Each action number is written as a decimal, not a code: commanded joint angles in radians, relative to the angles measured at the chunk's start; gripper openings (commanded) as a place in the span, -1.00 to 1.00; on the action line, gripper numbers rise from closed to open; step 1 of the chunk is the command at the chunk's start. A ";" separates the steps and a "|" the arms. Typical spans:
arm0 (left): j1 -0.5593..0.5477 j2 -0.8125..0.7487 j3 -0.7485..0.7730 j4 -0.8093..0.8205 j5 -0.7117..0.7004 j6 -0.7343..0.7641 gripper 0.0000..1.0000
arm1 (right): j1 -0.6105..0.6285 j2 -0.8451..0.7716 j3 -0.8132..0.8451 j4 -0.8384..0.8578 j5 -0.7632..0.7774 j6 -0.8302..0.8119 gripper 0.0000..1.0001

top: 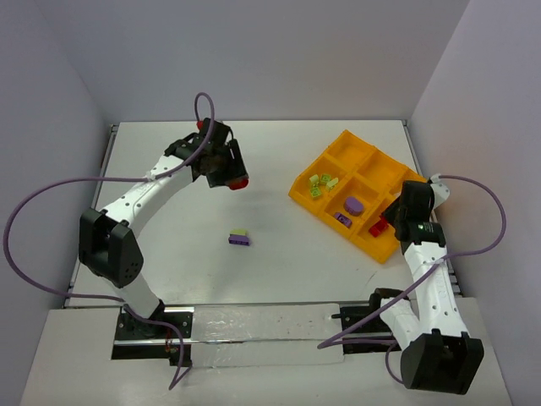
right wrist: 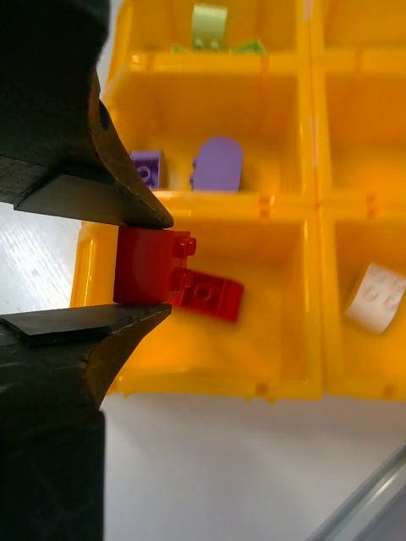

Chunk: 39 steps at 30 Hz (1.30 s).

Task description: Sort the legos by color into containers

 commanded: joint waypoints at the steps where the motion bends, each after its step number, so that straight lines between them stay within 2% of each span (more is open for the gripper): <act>1: -0.051 0.014 0.077 0.054 0.043 0.019 -0.64 | -0.027 0.009 -0.037 0.023 -0.001 0.038 -0.80; 4: -0.069 0.031 0.093 0.052 0.065 0.030 -0.63 | -0.029 0.029 -0.046 0.044 0.014 0.041 -0.39; 6: -0.074 0.035 0.095 0.054 0.075 0.033 -0.63 | -0.029 0.037 -0.043 0.060 0.015 0.030 0.22; 8: -0.077 0.035 0.096 0.057 0.076 0.033 -0.63 | -0.029 0.041 -0.025 0.067 0.011 0.015 0.54; 14: -0.077 0.039 0.120 0.042 0.062 0.043 -0.63 | -0.003 0.000 0.054 0.105 -0.116 -0.040 0.61; 18: -0.077 0.043 0.135 0.034 0.063 0.046 -0.63 | 0.113 -0.004 0.103 0.181 -0.239 -0.062 0.56; 21: -0.077 0.030 0.133 0.044 0.064 0.033 -0.63 | 0.381 0.055 0.154 0.289 -0.359 -0.095 0.63; 23: -0.077 0.023 0.140 0.047 0.082 0.023 -0.63 | 0.512 0.110 0.179 0.362 -0.393 -0.099 0.68; 25: -0.076 0.022 0.153 0.033 0.096 -0.001 -0.63 | 0.630 0.166 0.193 0.457 -0.374 -0.089 0.71; 26: -0.076 0.021 0.158 0.032 0.097 -0.020 -0.63 | 0.665 0.187 0.192 0.466 -0.367 -0.077 0.71; 29: -0.074 0.002 0.154 0.036 0.110 -0.113 -0.62 | 0.748 0.260 0.167 0.669 -0.356 0.009 0.72; 33: -0.067 -0.023 0.126 0.054 0.154 -0.238 -0.56 | 0.816 0.338 0.164 0.812 -0.339 0.043 0.75; 39: -0.066 -0.033 0.114 0.055 0.196 -0.324 -0.55 | 0.865 0.416 0.176 0.893 -0.245 0.070 0.76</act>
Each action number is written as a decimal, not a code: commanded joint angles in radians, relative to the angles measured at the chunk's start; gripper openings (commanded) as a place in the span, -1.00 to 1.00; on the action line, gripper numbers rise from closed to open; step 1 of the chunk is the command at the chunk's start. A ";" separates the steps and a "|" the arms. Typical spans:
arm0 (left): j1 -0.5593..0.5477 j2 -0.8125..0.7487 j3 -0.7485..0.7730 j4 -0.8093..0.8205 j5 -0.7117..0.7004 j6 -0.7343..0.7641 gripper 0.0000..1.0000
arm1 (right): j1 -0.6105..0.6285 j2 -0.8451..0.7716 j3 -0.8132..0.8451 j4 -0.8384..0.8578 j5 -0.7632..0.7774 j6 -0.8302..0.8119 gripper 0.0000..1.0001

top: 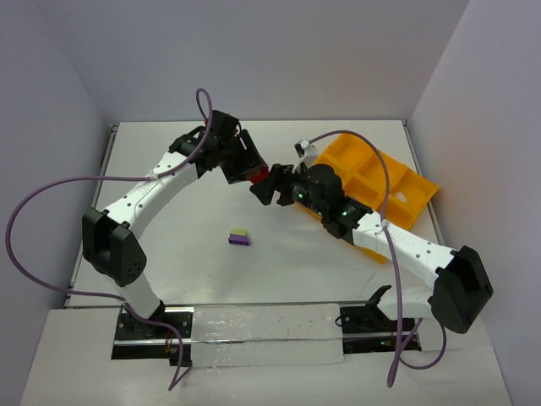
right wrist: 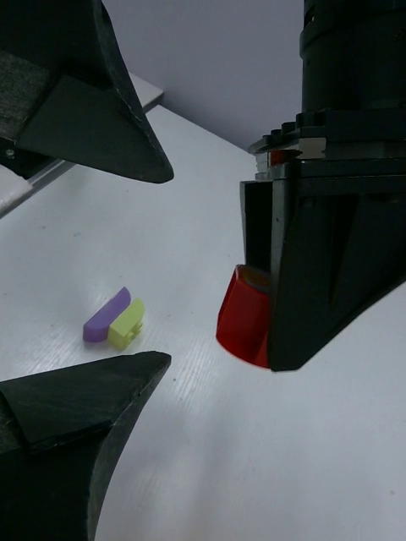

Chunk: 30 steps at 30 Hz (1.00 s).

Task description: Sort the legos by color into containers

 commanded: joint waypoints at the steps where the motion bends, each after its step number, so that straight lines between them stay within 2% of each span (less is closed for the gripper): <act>1: 0.004 -0.069 -0.002 0.043 0.056 -0.106 -0.55 | 0.018 0.023 0.013 0.164 0.097 0.055 0.76; 6: 0.008 -0.077 -0.002 0.053 0.072 -0.123 -0.55 | 0.020 0.020 -0.027 0.222 0.197 0.111 0.75; 13: 0.014 -0.084 -0.022 0.073 0.093 -0.129 -0.56 | 0.024 0.047 0.014 0.143 0.291 0.173 0.66; 22: 0.027 -0.102 -0.045 0.089 0.095 -0.123 -0.56 | 0.025 0.104 0.028 0.191 0.242 0.203 0.62; 30: 0.029 -0.113 -0.063 0.097 0.097 -0.121 -0.56 | 0.025 0.174 0.084 0.230 0.242 0.222 0.43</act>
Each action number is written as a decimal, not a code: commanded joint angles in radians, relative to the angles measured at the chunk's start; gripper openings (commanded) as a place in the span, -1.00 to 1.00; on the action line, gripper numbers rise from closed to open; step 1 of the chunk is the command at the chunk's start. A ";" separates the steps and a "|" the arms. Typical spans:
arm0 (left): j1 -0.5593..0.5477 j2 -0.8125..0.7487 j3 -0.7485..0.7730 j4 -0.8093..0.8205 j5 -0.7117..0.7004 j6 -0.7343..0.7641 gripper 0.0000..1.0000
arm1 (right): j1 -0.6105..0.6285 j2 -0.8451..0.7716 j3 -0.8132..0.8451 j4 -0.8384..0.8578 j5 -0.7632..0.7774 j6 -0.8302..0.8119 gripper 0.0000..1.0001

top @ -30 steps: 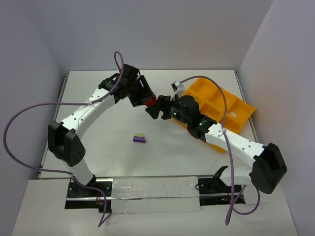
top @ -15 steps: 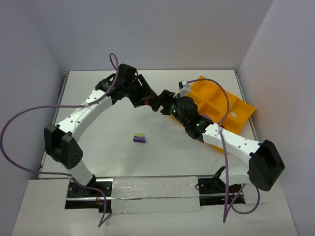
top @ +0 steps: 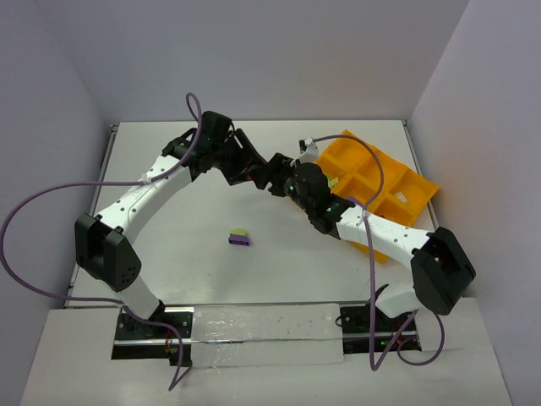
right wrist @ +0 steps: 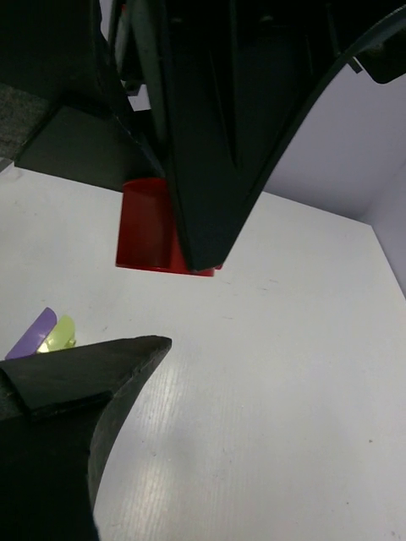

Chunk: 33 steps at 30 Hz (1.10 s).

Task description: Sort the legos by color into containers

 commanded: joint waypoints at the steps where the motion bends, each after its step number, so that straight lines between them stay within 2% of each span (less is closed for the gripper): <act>1: 0.004 -0.060 -0.007 0.044 0.020 -0.004 -0.56 | 0.008 0.025 0.069 0.078 0.018 0.015 0.41; 5: 0.005 -0.063 -0.016 0.048 0.023 -0.006 -0.56 | 0.008 0.042 0.082 0.089 0.007 0.020 0.22; 7: 0.005 -0.065 -0.018 0.050 0.025 -0.006 -0.56 | 0.008 0.044 0.082 0.095 0.008 0.023 0.05; 8: 0.005 -0.065 -0.018 0.052 0.025 -0.004 -0.56 | 0.008 0.045 0.079 0.098 0.009 0.024 -0.09; 10: 0.005 -0.070 -0.025 0.056 0.024 -0.001 -0.54 | 0.008 0.041 0.072 0.108 0.007 0.027 -0.59; 12: 0.005 -0.079 -0.034 0.069 0.019 0.002 -0.49 | 0.008 0.037 0.066 0.109 0.010 0.027 -0.91; 13: 0.006 -0.083 -0.038 0.075 0.017 0.003 -0.38 | 0.008 0.035 0.063 0.108 0.013 0.026 -0.99; 14: 0.007 -0.085 -0.041 0.080 0.019 0.004 -0.32 | 0.009 0.033 0.061 0.104 0.015 0.025 -1.00; 17: 0.009 -0.095 -0.055 0.100 0.022 0.008 0.24 | 0.007 0.013 0.042 0.087 0.024 0.028 -1.00; 21: 0.018 -0.087 -0.064 0.116 0.036 0.028 0.81 | -0.001 -0.013 0.034 0.020 0.034 0.035 -1.00; 23: 0.022 -0.069 -0.048 0.098 0.049 0.044 0.99 | -0.003 -0.033 0.018 0.009 0.043 0.033 -1.00; 29: 0.041 -0.038 0.022 0.054 0.019 0.096 0.99 | -0.045 -0.125 -0.050 -0.099 0.059 0.043 -1.00; 33: 0.086 -0.030 0.043 0.003 -0.034 0.151 0.99 | -0.137 -0.272 -0.119 -0.318 0.127 0.044 -1.00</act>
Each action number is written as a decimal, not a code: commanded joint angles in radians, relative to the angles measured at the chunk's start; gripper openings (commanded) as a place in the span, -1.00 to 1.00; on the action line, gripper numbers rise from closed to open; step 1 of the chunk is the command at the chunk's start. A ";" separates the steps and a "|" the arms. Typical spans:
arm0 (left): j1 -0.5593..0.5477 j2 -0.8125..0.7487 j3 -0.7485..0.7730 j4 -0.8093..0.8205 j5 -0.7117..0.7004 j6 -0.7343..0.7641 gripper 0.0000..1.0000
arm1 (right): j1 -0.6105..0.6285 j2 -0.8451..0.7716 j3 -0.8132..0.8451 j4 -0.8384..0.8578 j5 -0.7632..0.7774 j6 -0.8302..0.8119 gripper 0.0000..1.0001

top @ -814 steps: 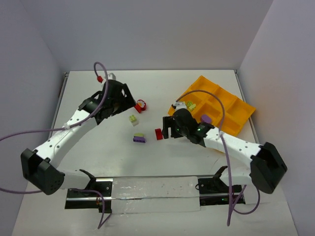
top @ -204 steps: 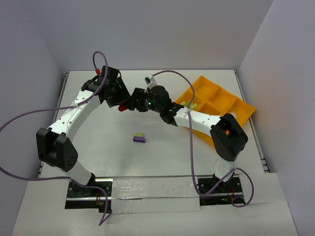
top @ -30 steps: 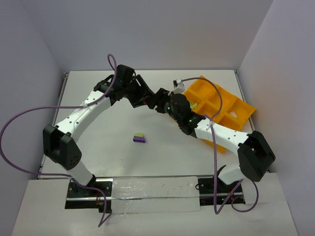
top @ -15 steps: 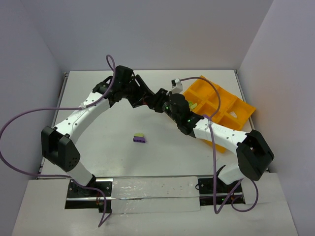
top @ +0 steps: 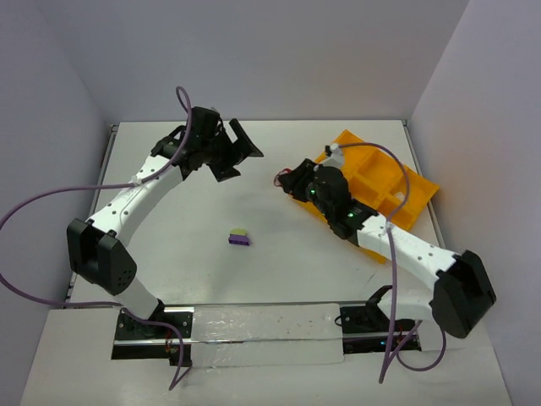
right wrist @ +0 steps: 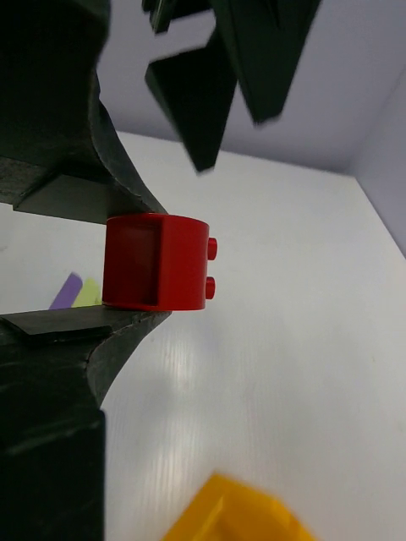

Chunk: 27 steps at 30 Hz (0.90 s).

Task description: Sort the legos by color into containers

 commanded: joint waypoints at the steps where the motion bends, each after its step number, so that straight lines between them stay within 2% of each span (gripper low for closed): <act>1: 0.042 0.008 0.070 -0.052 -0.067 0.086 0.99 | -0.110 -0.176 -0.065 -0.235 0.114 0.002 -1.00; 3: 0.040 0.015 0.076 -0.087 -0.145 0.168 0.99 | -0.237 -0.329 -0.128 -0.382 0.169 -0.027 -1.00; 7: 0.027 0.038 0.049 -0.166 -0.323 0.257 0.99 | -0.382 -0.516 -0.203 -0.556 0.231 -0.074 -1.00; 9: 0.024 0.036 0.009 -0.168 -0.354 0.287 0.94 | -0.458 -0.583 -0.223 -0.625 0.242 -0.090 -1.00; 14: 0.005 -0.026 -0.110 -0.119 -0.329 0.331 0.90 | -0.602 -0.609 -0.259 -0.677 0.223 -0.083 -1.00; 20: 0.002 -0.055 -0.150 -0.119 -0.310 0.328 0.90 | -0.667 -0.553 -0.265 -0.627 0.227 -0.110 -0.98; 22: 0.001 -0.056 -0.151 -0.119 -0.306 0.324 0.92 | -0.696 -0.525 -0.257 -0.614 0.247 -0.110 -0.85; 24: 0.001 -0.056 -0.150 -0.122 -0.310 0.321 0.93 | -0.712 -0.509 -0.260 -0.592 0.239 -0.119 -0.62; 27: 0.001 -0.056 -0.145 -0.126 -0.317 0.319 0.99 | -0.724 -0.490 -0.256 -0.583 0.238 -0.121 0.04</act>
